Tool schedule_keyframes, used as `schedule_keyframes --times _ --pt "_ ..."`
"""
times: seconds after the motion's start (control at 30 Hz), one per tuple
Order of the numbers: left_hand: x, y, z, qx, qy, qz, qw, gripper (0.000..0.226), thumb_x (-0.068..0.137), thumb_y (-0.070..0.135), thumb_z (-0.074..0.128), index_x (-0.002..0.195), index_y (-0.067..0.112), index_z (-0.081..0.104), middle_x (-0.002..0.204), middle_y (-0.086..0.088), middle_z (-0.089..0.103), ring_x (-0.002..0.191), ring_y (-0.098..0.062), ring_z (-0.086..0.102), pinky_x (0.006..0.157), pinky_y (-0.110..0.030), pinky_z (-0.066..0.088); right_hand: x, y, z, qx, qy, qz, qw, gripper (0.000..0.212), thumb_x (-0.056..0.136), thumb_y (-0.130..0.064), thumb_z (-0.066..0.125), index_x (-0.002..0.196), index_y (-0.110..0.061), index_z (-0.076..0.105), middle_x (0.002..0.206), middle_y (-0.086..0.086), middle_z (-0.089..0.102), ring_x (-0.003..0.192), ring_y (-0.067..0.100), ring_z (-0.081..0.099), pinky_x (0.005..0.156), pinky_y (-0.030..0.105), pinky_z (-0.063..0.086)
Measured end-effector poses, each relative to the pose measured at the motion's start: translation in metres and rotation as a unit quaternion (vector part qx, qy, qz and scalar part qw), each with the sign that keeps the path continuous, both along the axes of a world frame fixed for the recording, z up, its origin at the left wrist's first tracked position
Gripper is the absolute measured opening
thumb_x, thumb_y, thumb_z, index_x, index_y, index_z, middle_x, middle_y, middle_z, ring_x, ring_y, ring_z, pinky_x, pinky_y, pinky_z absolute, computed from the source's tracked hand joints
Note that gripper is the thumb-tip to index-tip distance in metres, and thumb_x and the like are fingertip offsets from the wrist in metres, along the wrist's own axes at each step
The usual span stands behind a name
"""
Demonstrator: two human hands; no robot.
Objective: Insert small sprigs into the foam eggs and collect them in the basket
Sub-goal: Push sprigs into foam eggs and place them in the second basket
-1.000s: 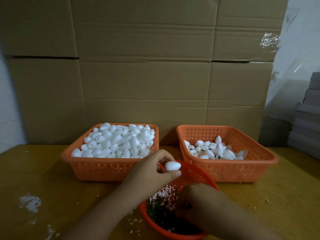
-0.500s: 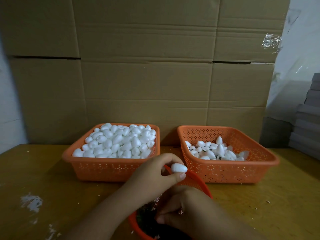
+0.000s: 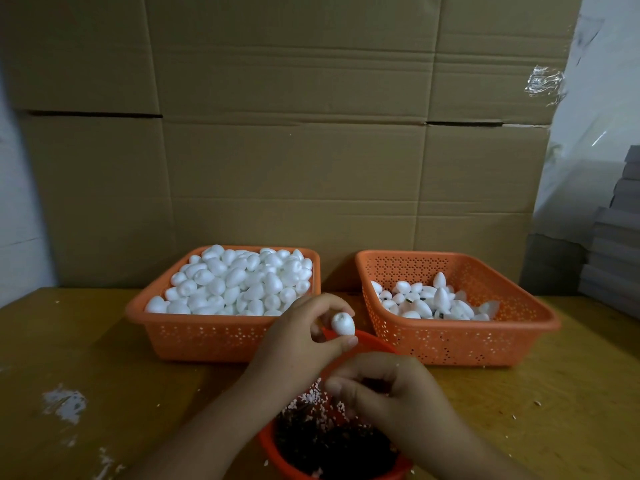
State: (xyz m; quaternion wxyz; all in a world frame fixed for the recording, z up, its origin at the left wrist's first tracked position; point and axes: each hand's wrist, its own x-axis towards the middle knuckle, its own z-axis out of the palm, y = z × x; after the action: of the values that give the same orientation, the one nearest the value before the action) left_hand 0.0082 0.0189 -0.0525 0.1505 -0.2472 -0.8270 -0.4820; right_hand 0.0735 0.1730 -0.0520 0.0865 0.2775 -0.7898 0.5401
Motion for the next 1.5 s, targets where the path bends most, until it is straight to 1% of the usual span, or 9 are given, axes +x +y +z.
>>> schedule_keyframes --times 0.03,0.13,0.3,0.53,0.7,0.87,1.1,1.27,1.5 --pt "0.0 0.0 0.0 -0.006 0.005 0.0 1.0 0.035 0.075 0.023 0.08 0.093 0.047 0.063 0.091 0.014 0.057 0.07 -0.002 0.05 0.071 -0.018 0.044 0.0 0.0 0.001 -0.033 -0.016 -0.007 0.999 0.009 0.081 -0.032 0.07 0.074 -0.034 0.075 0.061 -0.01 0.067 0.058 -0.003 0.059 0.059 0.012 0.043" --pt "0.003 0.002 0.0 0.001 0.0 -0.005 1.0 0.032 0.071 0.029 0.076 0.094 0.048 0.064 0.095 0.017 0.055 0.079 0.002 0.055 0.071 -0.01 0.042 -0.003 0.004 0.004 -0.111 -0.037 -0.029 0.993 0.017 0.076 -0.031 0.066 0.074 -0.017 0.076 0.058 0.003 0.067 0.052 0.006 0.059 0.054 0.016 0.046" --pt "0.004 0.003 0.0 0.014 -0.042 -0.035 0.998 0.027 0.077 0.033 0.069 0.099 0.047 0.063 0.098 0.018 0.069 0.091 -0.005 0.068 0.082 -0.036 0.056 -0.007 0.006 0.006 -0.183 -0.044 -0.061 0.98 0.021 0.077 -0.029 0.064 0.079 -0.013 0.078 0.064 0.008 0.069 0.055 0.012 0.061 0.053 0.019 0.047" --pt "0.004 0.003 0.0 0.007 -0.029 0.001 1.0 0.044 0.083 0.026 0.075 0.105 0.053 0.048 0.102 0.023 0.067 0.091 0.002 0.065 0.082 -0.036 0.057 -0.008 0.009 0.004 -0.22 -0.028 -0.114 0.968 0.022 0.092 0.001 0.057 0.092 -0.012 0.075 0.072 0.008 0.072 0.064 0.01 0.064 0.059 0.017 0.049" --pt "0.006 0.001 0.001 -0.011 0.009 0.018 1.0 0.034 0.082 0.029 0.075 0.098 0.049 0.052 0.1 0.031 0.061 0.088 0.007 0.061 0.068 -0.015 0.047 -0.012 0.012 0.002 -0.228 -0.025 -0.156 0.961 0.016 0.091 0.001 0.06 0.099 -0.011 0.066 0.075 0.007 0.074 0.069 0.011 0.069 0.06 0.016 0.051" --pt "0.007 0.001 0.002 -0.022 0.036 0.009 0.999 0.039 0.082 0.022 0.074 0.103 0.051 0.06 0.104 0.034 0.059 0.095 0.008 0.057 0.071 -0.005 0.04 -0.015 0.017 0.002 -0.222 -0.02 -0.174 0.959 0.008 0.09 -0.001 0.061 0.093 -0.005 0.067 0.078 0.006 0.076 0.076 0.014 0.072 0.064 0.015 0.052" --pt "0.007 0.001 0.004 -0.027 0.052 0.007 0.998 0.042 0.082 0.02 0.074 0.106 0.053 0.062 0.11 0.033 0.055 0.097 0.008 0.056 0.074 -0.005 0.04 -0.018 0.019 -0.002 -0.197 -0.01 -0.228 0.954 0.009 0.085 -0.004 0.068 0.083 -0.013 0.072 0.076 0.002 0.073 0.075 0.011 0.068 0.069 0.02 0.05" --pt "0.009 0.001 0.005 -0.058 0.065 -0.002 0.996 0.04 0.084 0.022 0.073 0.112 0.049 0.064 0.109 0.03 0.055 0.095 0.004 0.058 0.073 -0.009 0.042 -0.018 0.021 -0.002 -0.154 0.013 -0.247 0.957 0.016 0.084 -0.008 0.071 0.078 -0.022 0.074 0.075 -0.008 0.071 0.07 0.001 0.063 0.063 0.012 0.045" --pt "0.012 -0.002 0.011 -0.128 0.119 -0.015 0.984 0.037 0.086 0.025 0.071 0.116 0.044 0.061 0.11 0.03 0.054 0.097 0.004 0.056 0.076 -0.009 0.043 -0.018 0.02 -0.003 -0.087 0.03 -0.255 0.963 0.017 0.082 -0.011 0.074 0.076 -0.027 0.072 0.078 -0.014 0.071 0.075 0.001 0.064 0.066 0.011 0.045"
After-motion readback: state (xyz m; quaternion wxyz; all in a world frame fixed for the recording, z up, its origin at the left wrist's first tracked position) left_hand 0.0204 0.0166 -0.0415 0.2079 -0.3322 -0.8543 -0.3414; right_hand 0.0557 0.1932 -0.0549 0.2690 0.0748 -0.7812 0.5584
